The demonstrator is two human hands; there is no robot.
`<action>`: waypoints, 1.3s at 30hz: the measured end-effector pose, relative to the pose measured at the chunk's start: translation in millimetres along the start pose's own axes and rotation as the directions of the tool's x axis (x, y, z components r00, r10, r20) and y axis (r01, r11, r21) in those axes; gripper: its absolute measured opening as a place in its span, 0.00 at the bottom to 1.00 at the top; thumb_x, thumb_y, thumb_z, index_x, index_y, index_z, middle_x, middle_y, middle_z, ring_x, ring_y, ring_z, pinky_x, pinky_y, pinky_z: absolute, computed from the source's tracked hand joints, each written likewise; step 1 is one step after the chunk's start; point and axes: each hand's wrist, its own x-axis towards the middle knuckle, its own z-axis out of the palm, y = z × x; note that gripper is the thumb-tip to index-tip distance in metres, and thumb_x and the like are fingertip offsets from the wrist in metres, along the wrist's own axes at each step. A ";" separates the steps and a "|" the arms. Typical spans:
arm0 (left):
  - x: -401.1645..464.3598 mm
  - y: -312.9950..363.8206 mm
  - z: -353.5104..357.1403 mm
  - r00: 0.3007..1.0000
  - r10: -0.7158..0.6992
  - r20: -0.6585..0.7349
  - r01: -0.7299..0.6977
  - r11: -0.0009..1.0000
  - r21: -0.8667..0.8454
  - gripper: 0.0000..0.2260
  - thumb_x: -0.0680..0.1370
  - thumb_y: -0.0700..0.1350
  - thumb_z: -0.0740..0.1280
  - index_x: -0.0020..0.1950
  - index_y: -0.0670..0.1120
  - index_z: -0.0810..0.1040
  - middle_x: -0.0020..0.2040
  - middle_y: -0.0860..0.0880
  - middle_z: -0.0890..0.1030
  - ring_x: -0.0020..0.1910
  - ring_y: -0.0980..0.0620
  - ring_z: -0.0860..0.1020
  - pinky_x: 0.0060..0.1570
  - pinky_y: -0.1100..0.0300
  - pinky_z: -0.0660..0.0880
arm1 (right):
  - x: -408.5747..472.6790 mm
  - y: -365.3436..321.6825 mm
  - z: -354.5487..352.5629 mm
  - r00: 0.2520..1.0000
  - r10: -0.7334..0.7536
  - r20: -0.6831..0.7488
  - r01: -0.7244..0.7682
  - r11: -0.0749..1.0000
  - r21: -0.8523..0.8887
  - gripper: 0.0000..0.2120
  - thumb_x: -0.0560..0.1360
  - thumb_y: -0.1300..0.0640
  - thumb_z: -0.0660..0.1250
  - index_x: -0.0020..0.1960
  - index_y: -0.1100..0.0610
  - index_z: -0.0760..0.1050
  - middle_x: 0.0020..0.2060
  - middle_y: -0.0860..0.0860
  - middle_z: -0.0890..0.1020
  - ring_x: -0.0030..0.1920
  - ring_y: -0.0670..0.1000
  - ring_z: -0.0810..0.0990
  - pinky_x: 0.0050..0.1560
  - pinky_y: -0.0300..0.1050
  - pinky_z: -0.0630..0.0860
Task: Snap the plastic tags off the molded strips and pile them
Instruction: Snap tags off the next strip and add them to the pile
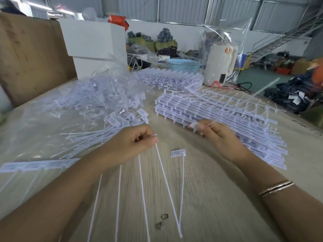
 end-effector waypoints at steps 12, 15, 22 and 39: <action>-0.1 -3.7 8.5 0.988 -0.097 0.119 0.075 0.981 0.178 0.16 0.79 0.40 0.62 0.55 0.63 0.69 0.39 0.63 0.73 0.36 0.62 0.73 0.43 0.62 0.71 | 1.2 9.3 9.6 0.890 -0.088 0.448 0.304 0.846 -0.438 0.22 0.75 0.57 0.59 0.68 0.52 0.71 0.50 0.51 0.77 0.42 0.40 0.70 0.47 0.42 0.66; -0.2 -0.3 14.7 0.988 -0.091 0.122 0.065 0.978 0.199 0.16 0.79 0.40 0.61 0.58 0.61 0.68 0.38 0.62 0.73 0.37 0.60 0.73 0.43 0.59 0.72 | 1.5 0.0 15.3 0.929 -0.192 0.317 0.317 0.855 -0.411 0.22 0.71 0.61 0.57 0.63 0.57 0.76 0.43 0.50 0.76 0.37 0.43 0.71 0.43 0.43 0.65; 2.0 9.1 28.2 0.988 -0.106 0.109 0.086 0.981 0.176 0.13 0.79 0.41 0.62 0.60 0.56 0.67 0.43 0.56 0.75 0.42 0.55 0.75 0.46 0.55 0.72 | -1.4 -12.4 43.6 0.782 -0.504 0.367 0.616 0.536 -0.577 0.16 0.67 0.57 0.75 0.54 0.51 0.82 0.40 0.49 0.81 0.37 0.51 0.79 0.38 0.45 0.72; -0.8 4.8 11.3 0.988 -0.101 0.115 0.078 0.979 0.187 0.11 0.77 0.53 0.64 0.37 0.51 0.75 0.28 0.56 0.70 0.27 0.60 0.66 0.30 0.67 0.62 | 2.2 -7.6 34.4 0.927 -0.310 0.212 0.353 0.912 -0.207 0.12 0.75 0.54 0.65 0.44 0.60 0.83 0.31 0.49 0.79 0.34 0.46 0.77 0.38 0.44 0.71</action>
